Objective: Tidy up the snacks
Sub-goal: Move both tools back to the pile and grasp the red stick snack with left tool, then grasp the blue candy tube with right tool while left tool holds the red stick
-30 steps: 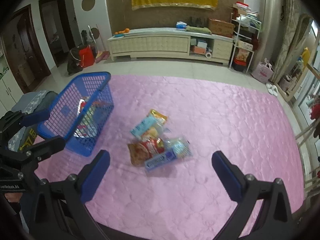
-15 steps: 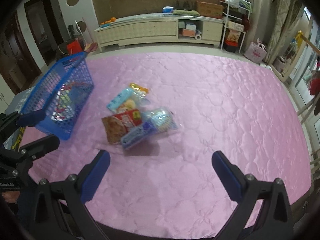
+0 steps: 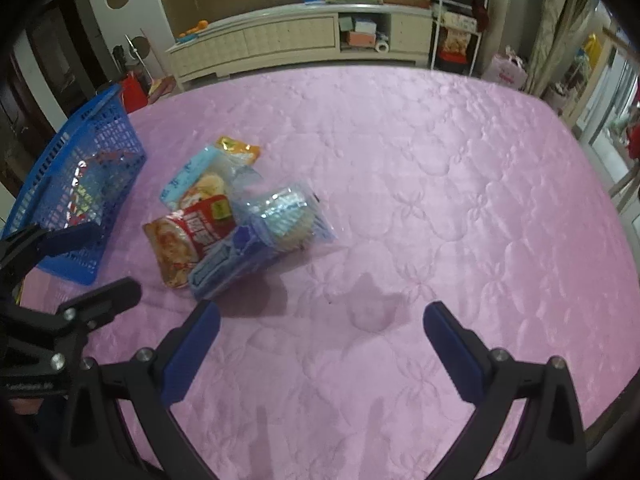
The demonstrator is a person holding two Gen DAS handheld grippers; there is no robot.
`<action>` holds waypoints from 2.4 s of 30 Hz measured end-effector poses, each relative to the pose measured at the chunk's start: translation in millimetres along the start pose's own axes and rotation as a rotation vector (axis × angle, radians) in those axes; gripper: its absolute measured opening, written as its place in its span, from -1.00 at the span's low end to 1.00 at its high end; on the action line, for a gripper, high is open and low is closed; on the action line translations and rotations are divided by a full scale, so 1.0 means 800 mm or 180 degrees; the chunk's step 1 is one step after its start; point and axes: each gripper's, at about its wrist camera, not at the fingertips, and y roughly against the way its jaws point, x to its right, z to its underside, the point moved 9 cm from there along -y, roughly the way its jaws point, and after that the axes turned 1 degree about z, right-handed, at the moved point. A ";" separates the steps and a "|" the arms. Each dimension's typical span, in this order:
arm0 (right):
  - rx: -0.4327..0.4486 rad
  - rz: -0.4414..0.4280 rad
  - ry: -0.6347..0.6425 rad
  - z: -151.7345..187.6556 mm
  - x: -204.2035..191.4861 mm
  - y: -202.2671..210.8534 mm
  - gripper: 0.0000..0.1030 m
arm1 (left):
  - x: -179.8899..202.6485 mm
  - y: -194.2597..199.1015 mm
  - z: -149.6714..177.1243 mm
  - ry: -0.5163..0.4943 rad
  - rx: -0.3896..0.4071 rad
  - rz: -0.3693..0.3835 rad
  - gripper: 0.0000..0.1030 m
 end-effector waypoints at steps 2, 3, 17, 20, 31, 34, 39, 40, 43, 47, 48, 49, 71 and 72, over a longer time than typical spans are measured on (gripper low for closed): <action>0.0007 -0.0033 -0.0011 0.000 0.002 -0.004 0.99 | -0.007 -0.018 -0.004 0.0078 -0.0071 -0.0003 0.57; 0.0021 -0.0053 -0.0008 -0.001 0.002 -0.006 0.99 | -0.010 -0.023 -0.005 0.0120 -0.0101 0.0012 0.57; -0.0102 -0.0086 -0.0129 0.012 0.019 -0.017 0.99 | 0.012 -0.041 -0.003 0.0126 -0.0259 0.0378 -0.49; -0.0108 -0.0074 -0.0136 0.016 0.017 -0.013 0.99 | 0.028 -0.038 0.005 -0.0042 -0.0259 0.0288 -0.62; -0.0069 -0.0064 -0.0035 0.011 0.007 0.008 0.99 | 0.030 -0.010 0.002 0.0017 -0.0117 0.0261 -0.86; -0.0078 -0.0041 0.0042 0.002 0.007 0.006 0.99 | 0.024 0.003 0.000 0.0053 -0.0019 0.0263 -0.86; -0.0106 -0.0101 0.0166 -0.014 -0.004 -0.003 0.99 | 0.009 0.015 -0.002 0.0100 0.0079 0.0226 -0.86; -0.0095 -0.0103 0.0190 -0.017 -0.007 -0.003 0.99 | 0.007 0.016 -0.001 0.0088 0.0086 0.0203 -0.86; -0.0059 -0.0094 0.0275 -0.024 -0.017 -0.006 0.99 | 0.007 0.021 0.004 0.0031 0.0113 0.0142 -0.86; -0.0081 -0.0219 0.0311 -0.027 -0.032 -0.012 0.98 | 0.004 0.026 0.010 0.0006 0.0168 0.0158 -0.86; -0.0116 -0.0269 0.0269 -0.026 -0.036 -0.016 0.92 | 0.003 0.027 0.011 0.0010 0.0173 0.0150 -0.86; -0.0166 -0.0320 0.0203 -0.024 -0.039 -0.020 0.83 | 0.001 0.026 0.014 0.0013 0.0173 0.0142 -0.86; -0.0538 -0.0440 -0.0499 -0.027 -0.083 -0.071 -0.25 | -0.018 0.025 0.019 0.0061 0.0186 0.0153 -0.86; -0.0507 -0.0440 -0.0442 -0.026 -0.084 -0.068 -0.31 | -0.019 0.024 0.019 0.0075 0.0186 0.0154 -0.86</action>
